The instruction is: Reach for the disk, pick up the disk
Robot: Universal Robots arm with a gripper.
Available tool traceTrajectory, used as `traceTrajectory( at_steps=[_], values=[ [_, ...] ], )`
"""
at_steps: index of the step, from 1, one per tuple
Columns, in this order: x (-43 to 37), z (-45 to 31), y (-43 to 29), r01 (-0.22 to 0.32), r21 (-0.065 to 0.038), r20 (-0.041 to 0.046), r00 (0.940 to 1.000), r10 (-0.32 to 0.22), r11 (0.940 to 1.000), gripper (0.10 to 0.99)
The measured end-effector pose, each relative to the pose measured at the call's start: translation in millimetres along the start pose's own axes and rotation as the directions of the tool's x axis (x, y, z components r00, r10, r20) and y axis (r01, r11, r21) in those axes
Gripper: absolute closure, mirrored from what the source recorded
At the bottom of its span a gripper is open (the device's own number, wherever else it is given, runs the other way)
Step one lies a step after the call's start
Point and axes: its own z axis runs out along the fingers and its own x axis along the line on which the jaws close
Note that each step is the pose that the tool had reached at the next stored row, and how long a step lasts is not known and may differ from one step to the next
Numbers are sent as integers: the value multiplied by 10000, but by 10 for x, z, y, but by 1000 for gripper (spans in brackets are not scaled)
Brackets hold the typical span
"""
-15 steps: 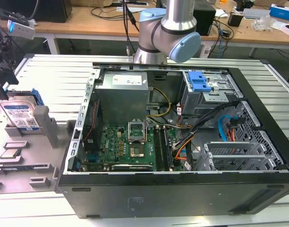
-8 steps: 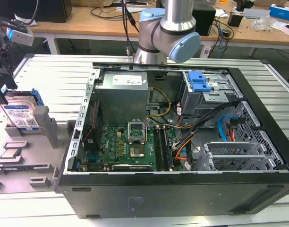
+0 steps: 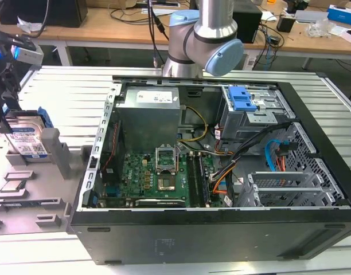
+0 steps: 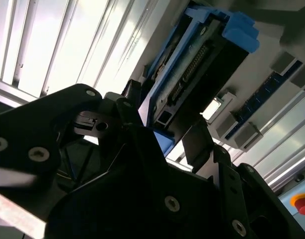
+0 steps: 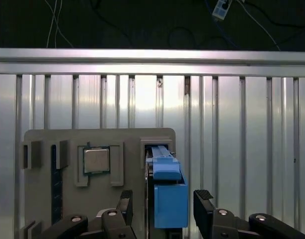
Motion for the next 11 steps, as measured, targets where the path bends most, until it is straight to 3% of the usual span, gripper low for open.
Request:
traceTrajectory(
  at_steps=[5, 11],
  values=[
    [0, 79, -2, 0, 0, 0, 10000, 0, 10000, 482],
    [0, 88, -2, 1, -1, 0, 10000, -1, 10000, 498]
  ],
)
